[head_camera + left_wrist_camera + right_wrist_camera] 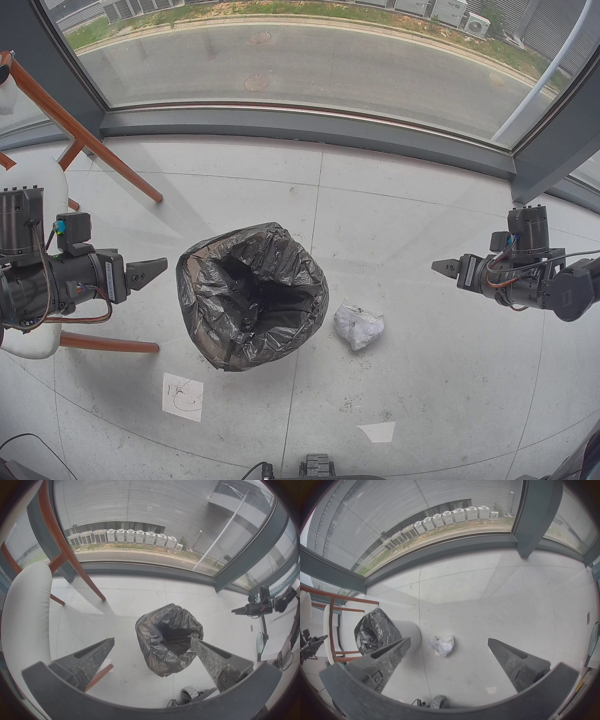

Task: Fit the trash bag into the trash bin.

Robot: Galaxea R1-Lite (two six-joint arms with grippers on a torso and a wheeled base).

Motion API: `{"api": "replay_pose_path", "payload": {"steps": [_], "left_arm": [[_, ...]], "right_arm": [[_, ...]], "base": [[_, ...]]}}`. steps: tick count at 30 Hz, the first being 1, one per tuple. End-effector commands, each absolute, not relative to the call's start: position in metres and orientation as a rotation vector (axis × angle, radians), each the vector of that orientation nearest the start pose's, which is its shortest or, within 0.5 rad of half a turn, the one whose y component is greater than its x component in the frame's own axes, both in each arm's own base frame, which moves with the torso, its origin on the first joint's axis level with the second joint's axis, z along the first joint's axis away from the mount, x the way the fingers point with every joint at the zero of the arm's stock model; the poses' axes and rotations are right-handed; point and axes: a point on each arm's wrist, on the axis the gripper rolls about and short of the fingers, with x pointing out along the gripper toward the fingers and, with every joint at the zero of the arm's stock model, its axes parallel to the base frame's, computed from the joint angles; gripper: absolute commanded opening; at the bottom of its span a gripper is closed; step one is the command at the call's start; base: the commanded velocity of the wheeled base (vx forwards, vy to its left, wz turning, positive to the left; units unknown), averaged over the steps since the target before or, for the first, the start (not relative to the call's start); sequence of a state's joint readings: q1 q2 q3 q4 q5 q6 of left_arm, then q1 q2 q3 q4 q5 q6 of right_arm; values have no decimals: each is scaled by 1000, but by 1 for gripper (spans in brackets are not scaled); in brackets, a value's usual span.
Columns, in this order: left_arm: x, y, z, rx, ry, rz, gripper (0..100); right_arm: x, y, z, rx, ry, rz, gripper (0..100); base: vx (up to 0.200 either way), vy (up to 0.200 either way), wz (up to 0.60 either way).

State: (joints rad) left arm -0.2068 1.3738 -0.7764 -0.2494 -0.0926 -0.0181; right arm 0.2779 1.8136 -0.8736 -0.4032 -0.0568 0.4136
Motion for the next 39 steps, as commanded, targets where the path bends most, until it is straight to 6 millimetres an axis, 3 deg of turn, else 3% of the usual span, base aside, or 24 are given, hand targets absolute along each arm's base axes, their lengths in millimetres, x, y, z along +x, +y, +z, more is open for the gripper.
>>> {"api": "replay_pose_path", "payload": {"steps": [1,14,21,32,36,39], "left_arm": [[220,-49,227,-11,332,-294,100],[220,-48,230,-6,319,-294,100],[219,-48,230,-4,318,-288,100],[219,-46,232,33,302,-239,100],[212,-45,233,32,292,-242,100],[212,-45,232,32,295,-240,100]], "right_arm": [[343,93,122,313,564,93,100],[398,90,112,261,504,91,100],[419,99,104,262,490,117,100],[453,116,62,230,524,171,100],[468,131,28,198,523,204,100],[480,134,15,177,507,213,100]], "base": [[-200,0,0],[-200,0,0],[0,0,0],[0,0,0],[0,0,0],[0,0,0]]}}
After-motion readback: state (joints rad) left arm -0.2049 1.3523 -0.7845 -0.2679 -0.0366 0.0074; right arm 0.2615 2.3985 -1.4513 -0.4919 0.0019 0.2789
